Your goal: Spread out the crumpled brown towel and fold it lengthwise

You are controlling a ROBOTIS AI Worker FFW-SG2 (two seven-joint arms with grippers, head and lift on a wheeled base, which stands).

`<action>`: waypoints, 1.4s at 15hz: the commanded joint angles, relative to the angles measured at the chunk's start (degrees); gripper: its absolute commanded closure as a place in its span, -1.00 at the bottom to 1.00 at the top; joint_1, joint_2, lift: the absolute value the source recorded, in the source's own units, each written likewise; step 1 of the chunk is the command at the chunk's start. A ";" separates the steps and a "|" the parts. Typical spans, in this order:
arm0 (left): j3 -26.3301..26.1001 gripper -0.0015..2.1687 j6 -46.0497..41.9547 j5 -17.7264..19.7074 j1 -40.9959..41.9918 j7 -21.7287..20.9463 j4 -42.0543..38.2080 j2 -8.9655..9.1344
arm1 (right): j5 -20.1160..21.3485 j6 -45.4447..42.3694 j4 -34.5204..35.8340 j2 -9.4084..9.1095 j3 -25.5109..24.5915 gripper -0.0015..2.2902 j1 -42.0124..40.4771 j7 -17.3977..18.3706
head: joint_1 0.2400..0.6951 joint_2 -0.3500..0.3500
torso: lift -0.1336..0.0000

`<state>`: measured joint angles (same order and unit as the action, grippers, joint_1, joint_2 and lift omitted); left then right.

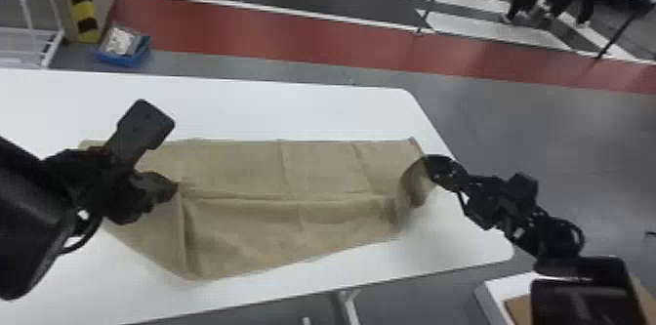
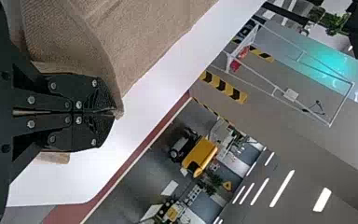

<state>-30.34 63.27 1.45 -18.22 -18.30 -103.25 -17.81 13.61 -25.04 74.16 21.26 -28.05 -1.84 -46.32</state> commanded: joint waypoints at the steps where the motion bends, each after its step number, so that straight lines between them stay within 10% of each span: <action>1: 3.70 0.14 1.73 2.60 1.16 -0.34 -2.57 -1.88 | 0.19 0.74 -0.06 0.09 -0.42 0.01 0.53 0.00 | 1.00 -1.00 | -0.80; 11: 16.45 0.13 2.78 8.75 3.01 -5.52 -3.63 -7.95 | -0.34 1.62 -0.06 0.62 -5.34 0.02 0.09 0.00 | 1.00 -0.86 | -0.80; 21: 17.59 -0.04 4.72 9.28 6.97 -6.75 -7.93 -7.77 | -0.78 1.45 1.43 -0.26 -2.80 0.02 -1.23 0.00 | 1.00 -0.82 | -0.80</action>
<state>-12.66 67.95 10.70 -11.51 -25.12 -111.02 -25.86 12.74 -23.59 75.51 21.10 -31.03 -3.16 -46.32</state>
